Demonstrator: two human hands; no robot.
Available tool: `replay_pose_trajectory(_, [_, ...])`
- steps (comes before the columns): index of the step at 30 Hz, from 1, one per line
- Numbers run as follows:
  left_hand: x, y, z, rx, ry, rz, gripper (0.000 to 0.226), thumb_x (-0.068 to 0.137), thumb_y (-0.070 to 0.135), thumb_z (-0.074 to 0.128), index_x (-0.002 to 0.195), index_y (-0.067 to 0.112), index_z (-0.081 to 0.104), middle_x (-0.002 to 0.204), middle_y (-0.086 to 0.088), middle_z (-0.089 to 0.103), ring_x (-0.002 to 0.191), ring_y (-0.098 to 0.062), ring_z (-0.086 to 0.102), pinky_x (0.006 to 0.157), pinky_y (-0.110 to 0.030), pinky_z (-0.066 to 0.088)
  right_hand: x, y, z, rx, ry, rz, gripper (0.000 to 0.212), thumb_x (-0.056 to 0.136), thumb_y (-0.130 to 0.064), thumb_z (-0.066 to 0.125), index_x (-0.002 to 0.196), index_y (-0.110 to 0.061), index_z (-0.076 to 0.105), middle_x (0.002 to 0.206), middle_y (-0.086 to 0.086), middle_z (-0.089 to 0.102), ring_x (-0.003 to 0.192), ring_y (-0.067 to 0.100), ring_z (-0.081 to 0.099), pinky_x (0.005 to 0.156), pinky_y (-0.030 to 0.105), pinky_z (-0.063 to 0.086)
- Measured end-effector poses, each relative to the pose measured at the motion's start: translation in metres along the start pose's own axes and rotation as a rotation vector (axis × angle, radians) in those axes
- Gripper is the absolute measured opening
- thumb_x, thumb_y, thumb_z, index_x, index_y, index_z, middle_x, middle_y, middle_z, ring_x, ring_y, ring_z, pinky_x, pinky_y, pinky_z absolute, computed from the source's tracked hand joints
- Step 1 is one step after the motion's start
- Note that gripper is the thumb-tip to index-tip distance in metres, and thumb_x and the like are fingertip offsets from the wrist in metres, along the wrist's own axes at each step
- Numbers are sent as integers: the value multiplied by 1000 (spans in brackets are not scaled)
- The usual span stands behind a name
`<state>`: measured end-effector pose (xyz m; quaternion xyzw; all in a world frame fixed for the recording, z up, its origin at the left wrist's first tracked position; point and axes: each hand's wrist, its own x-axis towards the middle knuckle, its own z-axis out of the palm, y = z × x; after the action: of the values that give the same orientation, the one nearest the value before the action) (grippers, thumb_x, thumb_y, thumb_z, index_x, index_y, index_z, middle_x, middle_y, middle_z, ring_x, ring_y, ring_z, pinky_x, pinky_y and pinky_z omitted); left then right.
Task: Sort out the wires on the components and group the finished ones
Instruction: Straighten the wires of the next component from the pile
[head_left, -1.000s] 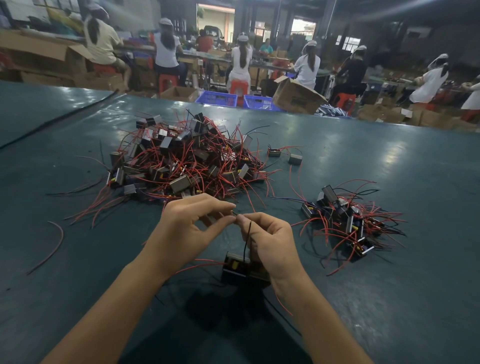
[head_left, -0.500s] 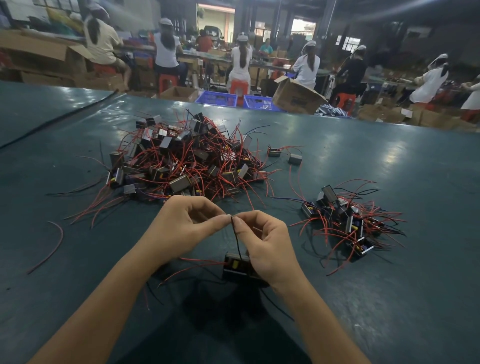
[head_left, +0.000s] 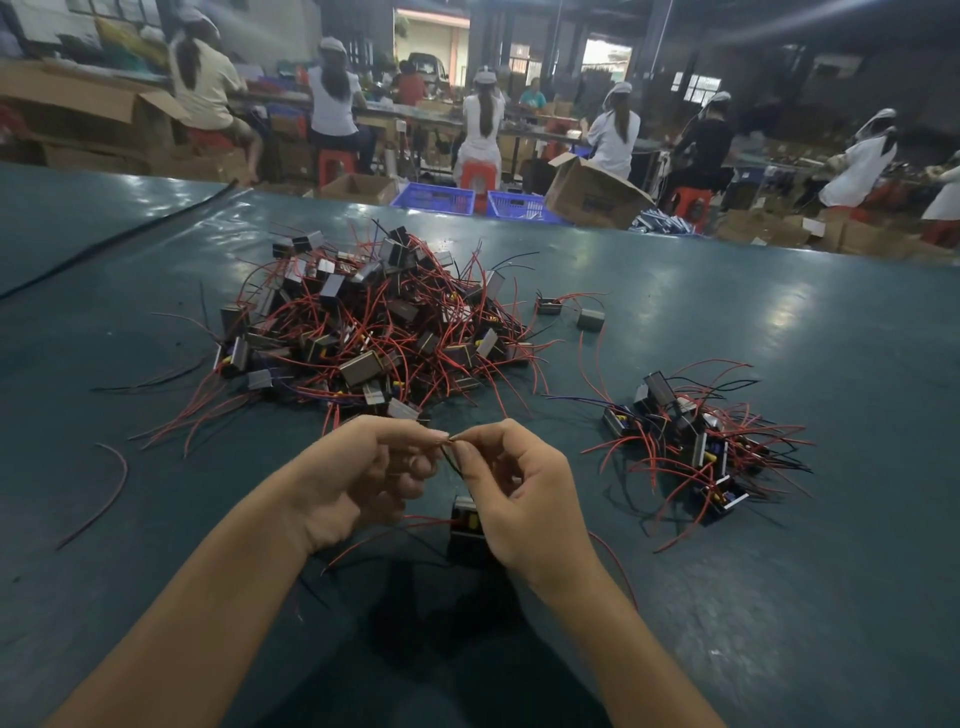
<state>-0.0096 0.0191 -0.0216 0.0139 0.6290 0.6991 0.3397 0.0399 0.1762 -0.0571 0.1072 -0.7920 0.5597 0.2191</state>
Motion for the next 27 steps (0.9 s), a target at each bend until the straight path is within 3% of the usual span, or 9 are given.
replay_pose_trajectory(2, [1, -2, 5, 21, 56, 61, 24, 69, 27, 71, 46, 20, 65, 54, 5, 52, 43, -7, 44, 41, -18, 33, 0, 1, 0, -4, 14, 1, 5, 93, -11, 65, 91, -10, 70, 72, 3, 66, 60, 18, 56, 56, 29, 47])
replay_pose_trajectory(4, [5, -6, 6, 246, 159, 309, 36, 84, 23, 69, 49, 20, 67, 52, 3, 57, 45, -10, 50, 43, -19, 38, 3, 0, -1, 45, 16, 69, 7, 93, -9, 65, 88, -10, 71, 73, 8, 68, 63, 27, 59, 59, 37, 49])
replay_pose_trajectory(7, [3, -10, 3, 645, 251, 793, 16, 81, 37, 71, 75, 23, 74, 63, 5, 66, 54, -7, 59, 53, -15, 45, 7, 1, -6, 253, 3, 261, 14, 92, -6, 64, 81, -11, 70, 56, -8, 60, 48, 5, 51, 49, 19, 42])
replay_pose_trajectory(9, [3, -11, -3, 811, 286, 1021, 22, 78, 37, 73, 94, 21, 75, 72, 10, 66, 61, -10, 60, 57, -13, 46, 9, 0, -9, 388, 2, 406, 15, 92, -9, 64, 78, -11, 69, 52, -9, 48, 43, 2, 40, 45, 18, 33])
replay_pose_trajectory(13, [4, -12, -6, 1003, 303, 1271, 21, 87, 33, 71, 92, 14, 78, 81, 3, 69, 66, -14, 64, 58, -29, 53, 11, -2, -11, 480, -23, 527, 17, 92, -7, 61, 77, -9, 68, 54, -5, 43, 42, 4, 33, 42, 17, 28])
replay_pose_trajectory(16, [4, -14, -7, 1053, 343, 1295, 26, 89, 37, 65, 86, 15, 76, 79, 5, 68, 64, -14, 63, 55, -34, 52, 10, -1, -10, 442, -54, 498, 16, 93, -8, 61, 78, -9, 67, 48, -11, 42, 40, 2, 33, 41, 16, 29])
replay_pose_trajectory(19, [4, -16, -2, 940, 430, 1168, 25, 87, 38, 67, 77, 15, 71, 67, 11, 64, 54, -5, 55, 49, -28, 46, 8, 0, -7, 362, -53, 368, 14, 94, -10, 62, 80, -13, 66, 48, -15, 50, 42, -1, 41, 44, 12, 34])
replay_pose_trajectory(21, [5, -15, 3, 806, 445, 1050, 20, 87, 30, 71, 73, 15, 69, 56, 11, 59, 47, -5, 50, 47, -19, 40, 7, 1, -4, 242, -18, 234, 13, 93, -10, 64, 81, -15, 67, 57, -12, 59, 50, -1, 50, 50, 12, 40])
replay_pose_trajectory(27, [7, -6, 6, 377, 274, 487, 30, 90, 22, 66, 67, 3, 63, 51, -1, 54, 42, -11, 50, 42, -20, 38, 1, 8, 3, -27, 70, -69, 3, 91, -9, 64, 91, -9, 68, 78, 1, 69, 68, 13, 64, 64, 27, 54])
